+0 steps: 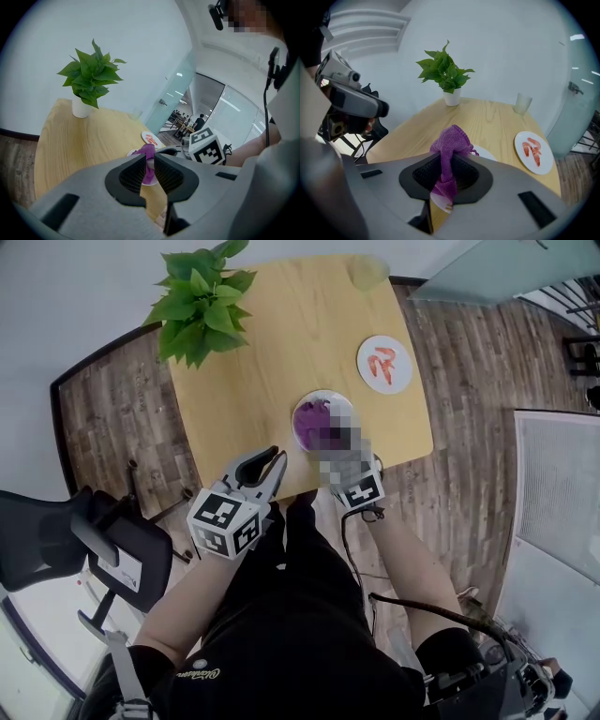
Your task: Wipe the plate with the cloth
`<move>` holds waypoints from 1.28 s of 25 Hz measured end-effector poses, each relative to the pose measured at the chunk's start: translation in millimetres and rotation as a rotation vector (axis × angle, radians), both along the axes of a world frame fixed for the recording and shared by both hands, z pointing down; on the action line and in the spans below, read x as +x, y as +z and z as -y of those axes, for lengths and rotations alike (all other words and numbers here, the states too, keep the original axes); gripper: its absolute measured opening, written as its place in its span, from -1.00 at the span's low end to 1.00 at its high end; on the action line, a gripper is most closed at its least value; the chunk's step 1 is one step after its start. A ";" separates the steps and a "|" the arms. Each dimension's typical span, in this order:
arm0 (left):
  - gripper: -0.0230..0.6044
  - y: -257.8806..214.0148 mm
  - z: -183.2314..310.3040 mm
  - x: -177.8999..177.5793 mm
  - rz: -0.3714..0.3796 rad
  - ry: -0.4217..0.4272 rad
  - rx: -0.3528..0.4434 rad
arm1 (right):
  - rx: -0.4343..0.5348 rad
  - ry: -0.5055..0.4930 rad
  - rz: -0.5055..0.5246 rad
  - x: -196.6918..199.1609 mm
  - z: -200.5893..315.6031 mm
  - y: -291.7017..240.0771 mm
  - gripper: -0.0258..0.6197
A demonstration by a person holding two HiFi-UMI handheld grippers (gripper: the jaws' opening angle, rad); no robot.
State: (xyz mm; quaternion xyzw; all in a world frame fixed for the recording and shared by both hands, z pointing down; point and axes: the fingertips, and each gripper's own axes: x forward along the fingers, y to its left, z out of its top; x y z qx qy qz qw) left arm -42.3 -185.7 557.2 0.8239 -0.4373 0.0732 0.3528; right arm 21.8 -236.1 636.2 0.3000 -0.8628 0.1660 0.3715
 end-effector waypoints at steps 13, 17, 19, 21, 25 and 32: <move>-0.79 -4.0 -0.4 11.9 -0.001 0.035 0.012 | -0.016 0.005 0.045 9.6 -31.8 -11.0 -0.75; -0.79 -5.7 -1.6 12.0 0.005 0.038 0.016 | 0.062 0.055 0.031 23.6 15.6 -27.4 -0.75; -0.79 -6.7 -1.8 12.3 0.006 0.037 0.017 | 0.083 0.077 -0.003 31.7 37.6 -23.6 -0.75; -0.79 -6.6 -2.5 13.2 0.008 0.037 0.016 | 0.085 0.085 -0.041 36.0 49.7 -13.8 -0.75; -0.79 -5.6 -3.8 14.8 0.008 0.041 0.012 | 0.055 0.087 -0.058 34.2 47.9 -1.1 -0.75; -0.79 -4.8 -2.9 17.1 0.005 0.047 0.012 | 0.012 0.045 -0.004 29.6 9.6 -11.5 -0.75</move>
